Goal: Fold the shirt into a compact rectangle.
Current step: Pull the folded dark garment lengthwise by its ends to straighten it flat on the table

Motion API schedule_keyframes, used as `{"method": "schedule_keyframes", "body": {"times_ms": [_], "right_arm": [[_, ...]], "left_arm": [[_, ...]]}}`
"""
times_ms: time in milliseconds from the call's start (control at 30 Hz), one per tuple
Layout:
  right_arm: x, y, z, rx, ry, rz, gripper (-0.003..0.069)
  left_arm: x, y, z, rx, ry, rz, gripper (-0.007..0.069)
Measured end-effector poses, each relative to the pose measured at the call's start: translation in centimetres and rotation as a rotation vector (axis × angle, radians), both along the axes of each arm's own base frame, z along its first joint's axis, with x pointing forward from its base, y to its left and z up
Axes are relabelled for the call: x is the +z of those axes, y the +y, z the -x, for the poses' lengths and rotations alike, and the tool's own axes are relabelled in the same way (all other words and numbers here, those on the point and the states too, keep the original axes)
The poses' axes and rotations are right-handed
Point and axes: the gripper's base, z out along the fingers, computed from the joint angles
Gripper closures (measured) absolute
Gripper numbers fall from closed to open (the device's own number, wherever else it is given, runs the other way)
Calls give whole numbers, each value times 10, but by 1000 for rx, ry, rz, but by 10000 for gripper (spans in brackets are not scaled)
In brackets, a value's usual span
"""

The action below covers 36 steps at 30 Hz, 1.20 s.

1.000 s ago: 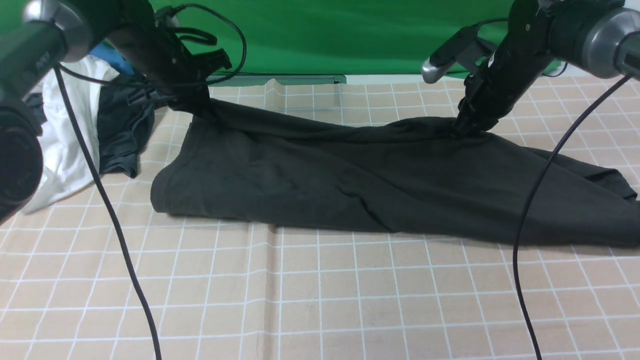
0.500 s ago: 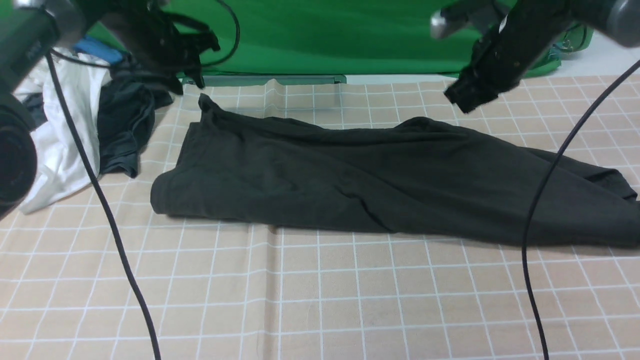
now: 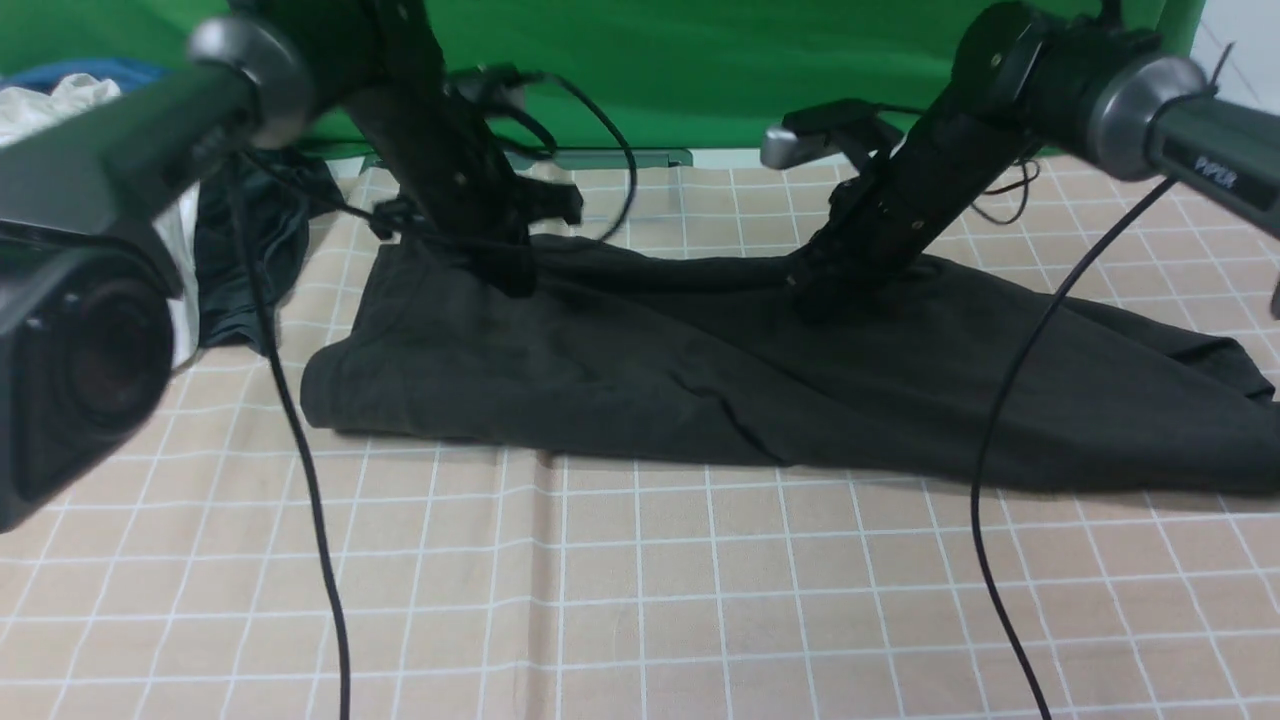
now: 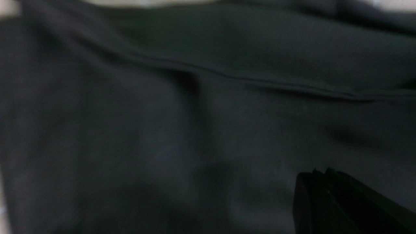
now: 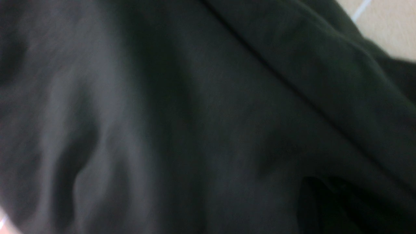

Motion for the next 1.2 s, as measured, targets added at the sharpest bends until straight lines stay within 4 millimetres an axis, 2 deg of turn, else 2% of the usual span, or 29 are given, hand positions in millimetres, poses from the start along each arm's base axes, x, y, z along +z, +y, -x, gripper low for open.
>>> {"method": "schedule_keyframes", "body": {"times_ms": [67, 200, 333, 467, 567, 633, 667, 700, 733, 800, 833, 933, 967, 1067, 1100, 1133, 1200], "right_arm": [[-5, 3, -6, -21, -49, -5, 620], [-6, 1, -19, -80, -183, -6, 620], [-4, -5, -29, -136, -277, 33, 620], [6, -16, -30, -135, -246, 68, 620], [37, -34, -21, -118, -148, 88, 621], [60, -49, -13, -117, -107, 96, 621], [66, -53, -12, -122, -108, 97, 621], [85, -70, -2, -136, -73, 101, 621], [98, -83, 3, -164, -70, 99, 621], [110, -105, 9, -215, -67, 97, 621], [111, -117, 13, -244, -53, 99, 621], [103, -142, 25, -296, 11, 117, 621], [93, -154, 30, -319, 56, 128, 621], [64, -171, 40, -353, 153, 142, 601], [63, -172, 40, -355, 157, 142, 597], [53, -177, 42, -367, 174, 146, 576], [40, -182, 40, -384, 171, 149, 487]], "left_arm": [[-14, -2, -9, 21, -51, 8, 606], [-26, -2, -23, 65, -150, 18, 606], [-27, -2, -34, 121, -260, 41, 606], [-19, 8, -38, 166, -272, 56, 606], [0, 29, -35, 177, -216, 52, 606], [19, 40, -27, 153, -193, 39, 606], [21, 41, -26, 145, -192, 35, 606], [37, 51, -17, 116, -187, 17, 606], [46, 55, -10, 102, -188, 9, 606], [53, 58, 5, 88, -178, -6, 606], [49, 59, 14, 85, -153, -14, 606], [34, 61, 38, 92, -97, -17, 606], [23, 62, 47, 103, -77, -13, 606], [-5, 63, 64, 123, -30, -14, 606], [-7, 64, 65, 124, -26, -14, 606], [-16, 64, 70, 127, -9, -19, 606], [-27, 66, 76, 129, 7, -30, 606]]}}
